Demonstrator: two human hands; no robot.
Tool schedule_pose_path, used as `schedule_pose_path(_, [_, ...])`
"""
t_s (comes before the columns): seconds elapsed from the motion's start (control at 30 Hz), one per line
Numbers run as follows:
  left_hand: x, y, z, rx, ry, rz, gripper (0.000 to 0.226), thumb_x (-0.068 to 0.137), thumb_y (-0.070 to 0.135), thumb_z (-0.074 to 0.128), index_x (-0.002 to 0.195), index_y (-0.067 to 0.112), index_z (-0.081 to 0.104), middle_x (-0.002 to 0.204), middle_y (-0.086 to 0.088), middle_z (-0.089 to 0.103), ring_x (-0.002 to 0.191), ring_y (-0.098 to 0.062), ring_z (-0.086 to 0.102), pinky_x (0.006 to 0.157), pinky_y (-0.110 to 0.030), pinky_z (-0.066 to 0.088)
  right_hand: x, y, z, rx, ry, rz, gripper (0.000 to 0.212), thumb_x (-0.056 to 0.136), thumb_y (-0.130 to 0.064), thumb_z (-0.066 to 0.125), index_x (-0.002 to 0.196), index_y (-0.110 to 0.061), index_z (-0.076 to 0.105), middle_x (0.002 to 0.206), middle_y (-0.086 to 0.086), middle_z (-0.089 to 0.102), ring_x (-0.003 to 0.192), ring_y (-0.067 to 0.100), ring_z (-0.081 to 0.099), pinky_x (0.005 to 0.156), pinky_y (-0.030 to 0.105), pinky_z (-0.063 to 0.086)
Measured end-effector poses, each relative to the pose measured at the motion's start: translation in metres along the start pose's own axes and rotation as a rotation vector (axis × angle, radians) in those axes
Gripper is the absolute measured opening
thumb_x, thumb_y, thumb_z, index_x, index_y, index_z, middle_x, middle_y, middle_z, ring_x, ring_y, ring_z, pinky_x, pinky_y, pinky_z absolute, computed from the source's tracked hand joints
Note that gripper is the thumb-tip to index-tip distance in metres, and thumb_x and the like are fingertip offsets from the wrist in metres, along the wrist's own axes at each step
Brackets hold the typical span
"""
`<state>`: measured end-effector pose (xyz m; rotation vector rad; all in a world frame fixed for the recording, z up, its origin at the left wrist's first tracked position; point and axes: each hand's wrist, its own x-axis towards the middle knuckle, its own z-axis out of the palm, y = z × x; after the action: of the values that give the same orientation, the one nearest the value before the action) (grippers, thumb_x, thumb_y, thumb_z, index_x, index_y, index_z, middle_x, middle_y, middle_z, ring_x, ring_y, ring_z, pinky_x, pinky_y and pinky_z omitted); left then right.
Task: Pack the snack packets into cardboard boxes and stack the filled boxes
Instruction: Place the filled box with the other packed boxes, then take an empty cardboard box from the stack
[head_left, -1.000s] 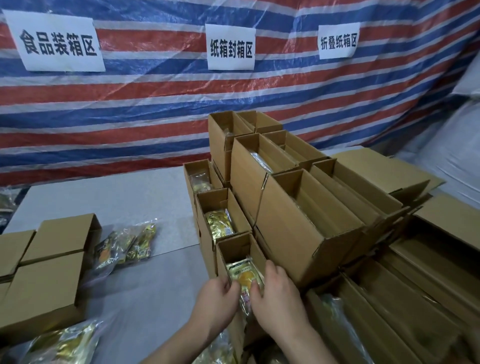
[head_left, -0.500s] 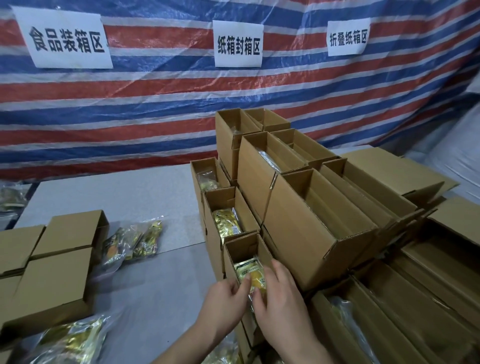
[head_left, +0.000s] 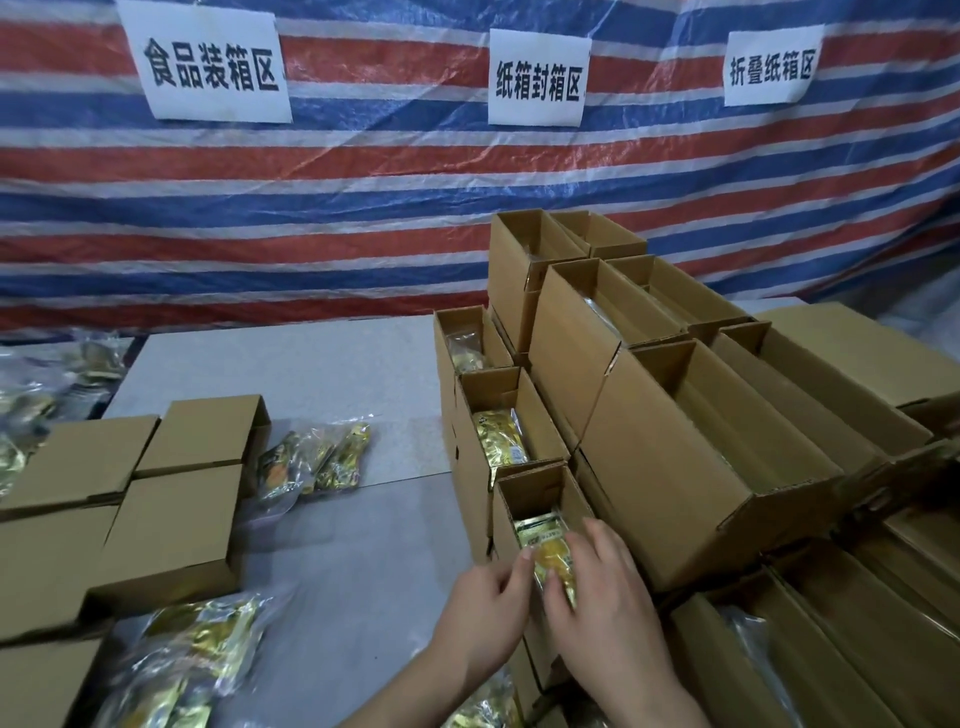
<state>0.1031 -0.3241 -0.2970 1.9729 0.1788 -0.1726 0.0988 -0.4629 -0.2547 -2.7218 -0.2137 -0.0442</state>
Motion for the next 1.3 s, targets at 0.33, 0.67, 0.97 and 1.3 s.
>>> schedule_pose_path(0.33, [-0.005,-0.031,-0.072,0.079,0.168,-0.053,0.059,0.102,0.047,0.041,0.071,0.001,0.059,0.066,-0.006,0.067,0.061,-0.016,0.06,0.062,-0.03,0.045,0.011,-0.039,0.008,0.04,0.113,-0.141,0.033,0.092,-0.026,0.063,0.12,-0.009,0.065,0.131,0.004,0.057,0.126,0.021,0.051,0.102,0.038,0.046])
schedule_pose_path(0.67, [-0.043,-0.113,-0.195,0.066,0.527,-0.184,0.039,0.1,0.031,0.047,0.074,0.003,0.055,0.073,-0.013,0.065,0.074,-0.03,0.065,0.07,-0.045,0.052,0.037,-0.143,0.065,0.141,-0.07,-0.354,0.034,0.095,-0.026,0.06,0.126,-0.01,0.061,0.126,0.001,0.057,0.117,0.02,0.052,0.096,0.027,0.035])
schedule_pose_path(0.97, [-0.055,-0.163,-0.224,0.254,0.581,-0.265,0.022,0.097,0.029,0.05,0.079,0.02,0.057,0.08,0.005,0.06,0.078,-0.014,0.058,0.064,-0.022,0.04,0.045,-0.162,0.105,0.118,-0.227,-0.408,0.04,0.098,-0.03,0.055,0.132,-0.011,0.057,0.131,0.0,0.053,0.127,0.018,0.048,0.107,0.028,0.035])
schedule_pose_path(1.3, [0.045,-0.222,-0.257,0.78,0.334,-0.554,0.081,0.098,0.055,0.035,0.159,0.009,0.006,0.166,-0.016,0.007,0.153,-0.033,0.008,0.123,-0.048,0.01,0.057,-0.166,0.139,0.088,-0.325,-0.368,0.041,0.093,-0.029,0.062,0.131,-0.013,0.059,0.13,-0.001,0.056,0.124,0.018,0.054,0.101,0.027,0.039])
